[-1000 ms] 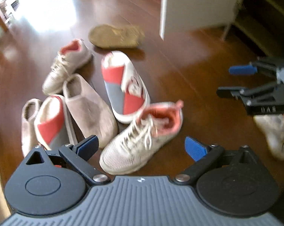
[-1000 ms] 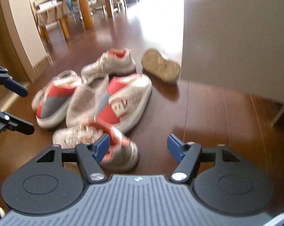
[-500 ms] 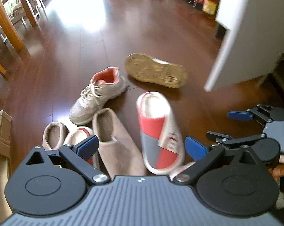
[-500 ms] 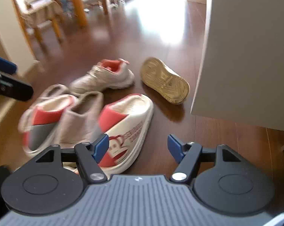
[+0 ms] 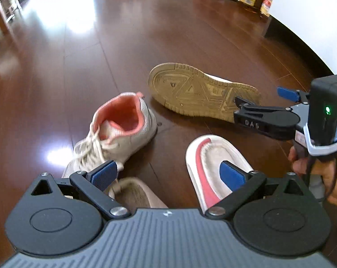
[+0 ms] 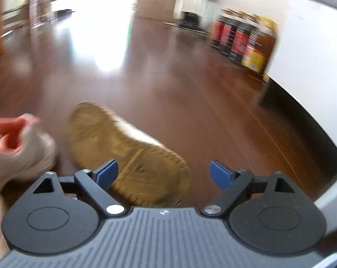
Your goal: Organize scattered shoes
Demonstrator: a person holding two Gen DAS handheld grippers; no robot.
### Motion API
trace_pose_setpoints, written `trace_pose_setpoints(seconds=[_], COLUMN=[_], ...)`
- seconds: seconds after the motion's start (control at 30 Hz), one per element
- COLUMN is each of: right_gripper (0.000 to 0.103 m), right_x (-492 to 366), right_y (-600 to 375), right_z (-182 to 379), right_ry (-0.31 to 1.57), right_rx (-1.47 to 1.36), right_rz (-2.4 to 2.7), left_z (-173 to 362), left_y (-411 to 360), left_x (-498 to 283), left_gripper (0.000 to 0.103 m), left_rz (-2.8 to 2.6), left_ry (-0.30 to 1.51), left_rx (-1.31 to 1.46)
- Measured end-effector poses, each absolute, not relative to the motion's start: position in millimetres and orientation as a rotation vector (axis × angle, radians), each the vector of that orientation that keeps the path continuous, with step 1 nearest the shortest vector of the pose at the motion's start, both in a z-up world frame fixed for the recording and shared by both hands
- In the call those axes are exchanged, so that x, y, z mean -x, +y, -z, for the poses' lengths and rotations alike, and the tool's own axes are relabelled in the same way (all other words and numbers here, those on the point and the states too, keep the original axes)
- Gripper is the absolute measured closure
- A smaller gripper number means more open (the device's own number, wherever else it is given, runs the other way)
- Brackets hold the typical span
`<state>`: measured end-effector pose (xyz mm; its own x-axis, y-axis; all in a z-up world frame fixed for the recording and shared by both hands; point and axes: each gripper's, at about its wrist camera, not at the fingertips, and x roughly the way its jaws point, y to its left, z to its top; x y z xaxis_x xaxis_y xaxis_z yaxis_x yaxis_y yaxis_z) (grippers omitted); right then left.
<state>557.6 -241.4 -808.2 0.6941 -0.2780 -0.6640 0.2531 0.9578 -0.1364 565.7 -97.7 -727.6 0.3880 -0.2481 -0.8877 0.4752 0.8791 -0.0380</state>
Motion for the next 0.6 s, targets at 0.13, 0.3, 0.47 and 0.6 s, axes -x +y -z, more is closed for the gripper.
trace_pose_setpoints(seconds=[0.13, 0.3, 0.47, 0.6], right_gripper=[0.008, 0.025, 0.061, 0.082], right_x=[-567.6, -563.2, -528.4, -501.4], right_y=[-246.4, -255.4, -234.8, -214.0], right_z=[835.0, 848.1, 834.3, 824.2], right_ry=[0.760, 0.759, 0.702, 0.717], right_rx=[-0.033, -0.143, 0.070, 0.238], right_rz=[0.359, 0.294, 0.139, -0.066], left_z=[738.1, 749.3, 747.8, 743.5], left_y=[-95.9, -88.6, -81.3, -70.5], left_x=[-574.4, -573.2, -568.2, -563.1], left_gripper=[0.003, 0.003, 0.003, 0.003], left_rz=[0.506, 0.521, 0.510, 0.483], left_ry=[1.089, 1.112, 1.114, 1.108], left_rx=[-0.235, -0.217, -0.197, -0.172])
